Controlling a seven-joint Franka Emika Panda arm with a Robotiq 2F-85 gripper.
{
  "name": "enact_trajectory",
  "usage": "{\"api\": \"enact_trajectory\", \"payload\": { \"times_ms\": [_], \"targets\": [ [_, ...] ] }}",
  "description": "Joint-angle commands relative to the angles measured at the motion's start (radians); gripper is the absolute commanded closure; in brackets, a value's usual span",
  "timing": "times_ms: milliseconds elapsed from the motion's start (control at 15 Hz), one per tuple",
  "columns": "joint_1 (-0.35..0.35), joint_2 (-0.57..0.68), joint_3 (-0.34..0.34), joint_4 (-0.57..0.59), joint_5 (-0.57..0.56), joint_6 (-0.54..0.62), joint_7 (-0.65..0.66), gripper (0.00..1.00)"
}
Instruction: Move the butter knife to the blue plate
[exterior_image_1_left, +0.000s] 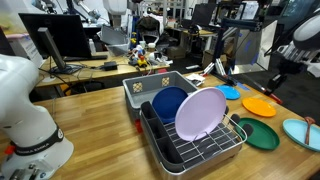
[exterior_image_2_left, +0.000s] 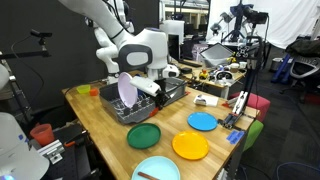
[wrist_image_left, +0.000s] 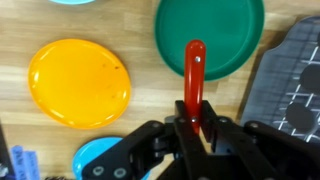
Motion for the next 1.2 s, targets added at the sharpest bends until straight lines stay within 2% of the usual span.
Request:
{"api": "enact_trajectory", "payload": {
  "times_ms": [0,133,467,733,800,867,1133],
  "targets": [
    [0.057,-0.008,-0.088,0.046,-0.154,0.056,0.124,0.96],
    [0.079,0.013,-0.124,0.106,-0.268,0.059,0.195,0.96],
    [0.131,0.114,-0.181,0.276,-0.468,-0.001,0.326,0.96],
    [0.139,0.220,-0.184,0.418,-0.478,-0.071,0.333,0.96],
    [0.129,0.181,-0.177,0.355,-0.464,-0.014,0.325,0.96],
    [0.130,0.198,-0.176,0.374,-0.463,-0.017,0.325,0.82],
    [0.130,0.198,-0.176,0.372,-0.463,-0.016,0.325,0.82]
  ]
}}
